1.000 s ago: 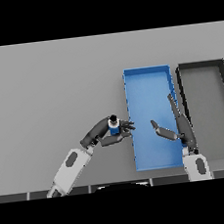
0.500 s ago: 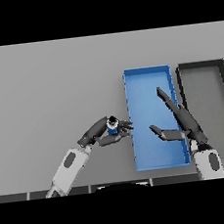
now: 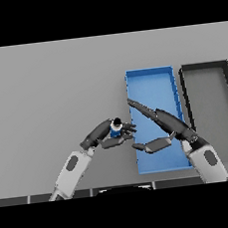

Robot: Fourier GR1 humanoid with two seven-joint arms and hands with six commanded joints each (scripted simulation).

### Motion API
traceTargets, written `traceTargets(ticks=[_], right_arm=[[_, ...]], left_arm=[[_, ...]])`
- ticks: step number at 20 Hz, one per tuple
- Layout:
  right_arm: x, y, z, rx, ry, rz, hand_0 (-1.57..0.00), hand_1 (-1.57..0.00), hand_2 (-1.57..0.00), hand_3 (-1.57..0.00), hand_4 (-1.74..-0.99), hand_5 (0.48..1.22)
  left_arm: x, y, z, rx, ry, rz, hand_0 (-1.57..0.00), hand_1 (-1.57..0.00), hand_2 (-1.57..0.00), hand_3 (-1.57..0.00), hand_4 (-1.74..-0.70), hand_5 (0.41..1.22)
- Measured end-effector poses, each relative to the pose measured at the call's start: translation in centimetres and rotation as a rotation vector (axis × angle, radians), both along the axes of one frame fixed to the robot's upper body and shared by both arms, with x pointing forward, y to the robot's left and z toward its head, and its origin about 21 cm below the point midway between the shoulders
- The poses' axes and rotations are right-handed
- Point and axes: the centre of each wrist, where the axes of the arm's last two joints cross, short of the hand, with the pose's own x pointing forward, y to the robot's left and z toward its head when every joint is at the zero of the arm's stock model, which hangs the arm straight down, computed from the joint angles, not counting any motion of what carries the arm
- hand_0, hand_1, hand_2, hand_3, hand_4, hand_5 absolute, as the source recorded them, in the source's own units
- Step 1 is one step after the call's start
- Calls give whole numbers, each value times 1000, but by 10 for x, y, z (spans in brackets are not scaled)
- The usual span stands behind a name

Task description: Pick up the blue pipe and place it into the blue bin.

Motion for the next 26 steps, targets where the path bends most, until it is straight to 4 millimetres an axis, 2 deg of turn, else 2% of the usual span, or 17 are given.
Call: traceTargets(ticks=[2,4,7,10,12,13,14,15,16,17,19,20,21,23,25,26], right_arm=[[2,13,2,3,31,64,1,1,1,1,-1220,525],[9,23,5,-35,35,103,1,1,1,1,-1209,517],[18,38,6,-64,49,157,1,1,1,1,-1192,514],[29,55,7,-76,70,201,1,1,-1,1,-1208,512],[33,67,7,-78,65,235,1,-32,-54,-6,-1215,513],[36,72,6,-86,76,245,-24,-108,-130,-49,-1222,517],[39,78,7,-97,86,247,-166,-241,-249,-143,-1255,519],[43,79,7,-100,86,250,-398,-437,-428,-307,-1303,520],[46,78,7,-112,87,254,-630,-652,-657,-504,-1383,523],[46,79,6,-115,82,272,-818,-836,-840,-662,-1446,527],[45,82,7,-110,75,278,-1089,-1101,-1103,-896,-1537,600],[47,88,8,-82,81,292,-1186,-1195,-1196,-1031,-1513,671],[46,89,1,-53,98,296,-1263,-1270,-1271,-1139,-1495,781],[46,88,-1,-13,88,302,-1374,-1378,-1379,-1295,-1475,940],[42,89,-1,2,33,323,-1445,-1448,-1448,-1394,-1477,1041],[40,93,-1,-1,22,330,-1470,-1472,-1473,-1429,-1481,1077]], left_arm=[[1,-5,2,-7,1,-9,-1571,-1571,-1571,-1571,-1476,1221],[1,0,1,-6,-5,-16,-1571,-1571,-1571,-1571,-1473,1221],[3,-3,2,-12,7,-35,-1571,-1571,-1571,-1571,-1476,1221],[6,-1,2,-35,25,-51,-1571,-1571,-1571,-1571,-1459,1221],[4,-6,-2,-40,12,-69,-1571,-1571,-1571,-1571,-1456,1221],[5,-6,-2,-41,5,-63,-1571,-1571,-1571,-1571,-1460,1221],[3,-4,-3,-50,13,-67,-1571,-1571,-1571,-1571,-1515,1221],[6,-3,-3,-21,34,-48,-1571,-1571,-1541,-1304,-1560,1221],[5,-2,-2,-15,48,-45,-1571,-1571,-1528,-1139,-1596,1221],[3,-2,-3,-20,60,-40,-1571,-1571,-1537,-1163,-1625,1221],[5,-1,-3,-29,38,-42,-1571,-1571,-1549,-1228,-1667,1221],[4,-2,-1,-43,33,-49,-1571,-1571,-1553,-1271,-1682,1221],[3,-1,-4,-41,40,-55,-1571,-1571,-1557,-1307,-1694,1221],[4,-5,-3,-38,34,-54,-1571,-1571,-1562,-1322,-1711,1221],[8,-5,1,-43,18,-65,-1571,-1571,-1539,-1412,-1722,1221],[8,-4,1,-52,17,-67,-1571,-1571,-1545,-1396,-1725,1221]])
